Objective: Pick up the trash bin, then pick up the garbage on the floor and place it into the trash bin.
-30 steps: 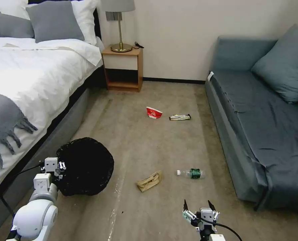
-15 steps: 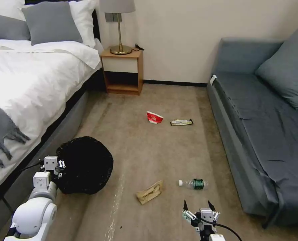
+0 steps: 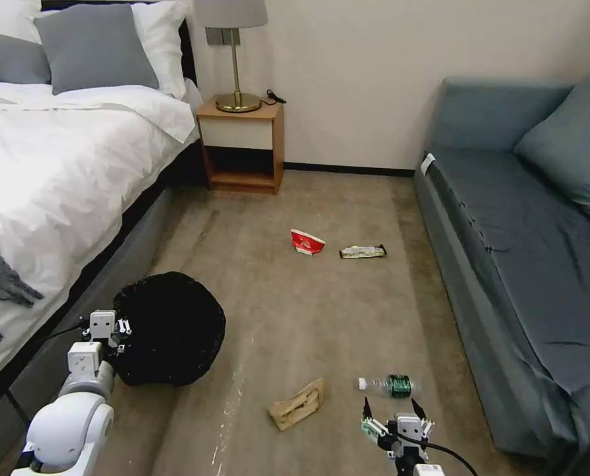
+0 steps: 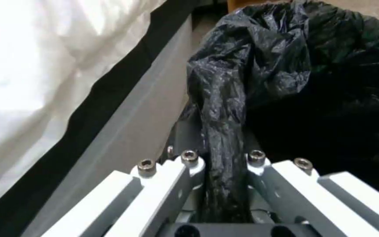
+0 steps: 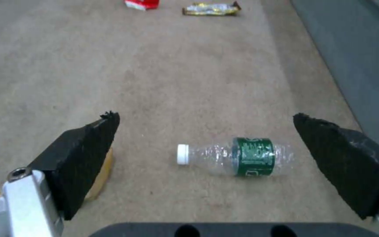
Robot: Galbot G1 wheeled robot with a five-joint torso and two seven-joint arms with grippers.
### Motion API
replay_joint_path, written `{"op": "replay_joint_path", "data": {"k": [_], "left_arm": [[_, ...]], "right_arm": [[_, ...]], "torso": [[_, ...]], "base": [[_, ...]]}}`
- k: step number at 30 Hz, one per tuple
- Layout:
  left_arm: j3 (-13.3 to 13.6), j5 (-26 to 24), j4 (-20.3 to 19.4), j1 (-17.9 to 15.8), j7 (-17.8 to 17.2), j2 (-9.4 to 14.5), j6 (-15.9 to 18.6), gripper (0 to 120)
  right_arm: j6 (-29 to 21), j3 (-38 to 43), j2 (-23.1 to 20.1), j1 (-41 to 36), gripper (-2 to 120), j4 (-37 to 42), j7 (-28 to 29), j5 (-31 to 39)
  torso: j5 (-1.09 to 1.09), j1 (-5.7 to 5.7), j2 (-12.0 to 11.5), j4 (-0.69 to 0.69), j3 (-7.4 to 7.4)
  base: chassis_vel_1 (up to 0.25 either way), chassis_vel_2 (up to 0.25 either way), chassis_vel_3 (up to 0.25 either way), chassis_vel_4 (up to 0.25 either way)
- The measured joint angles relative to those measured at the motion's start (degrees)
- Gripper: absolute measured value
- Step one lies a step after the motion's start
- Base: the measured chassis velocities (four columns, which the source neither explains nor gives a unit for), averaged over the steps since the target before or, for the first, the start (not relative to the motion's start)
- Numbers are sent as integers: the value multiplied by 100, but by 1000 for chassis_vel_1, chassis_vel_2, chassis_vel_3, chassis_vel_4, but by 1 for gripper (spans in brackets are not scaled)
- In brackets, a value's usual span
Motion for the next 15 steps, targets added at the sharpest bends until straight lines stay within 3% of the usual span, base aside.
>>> {"op": "replay_joint_path", "data": {"k": [10,15], "left_arm": [[21,51,10,2,214,-61,-179,3],[-32,210,-26,36,432,-162,-262,3]], "right_arm": [[-23,0,6,4,100,-27,-29,-11],[-499,-14,36,0,100,388,-209,271]], "torso": [[1,0,-1,0,0],[18,0,-1,-1,0]], "base": [[-56,63,61,-62],[0,0,0,0]]}}
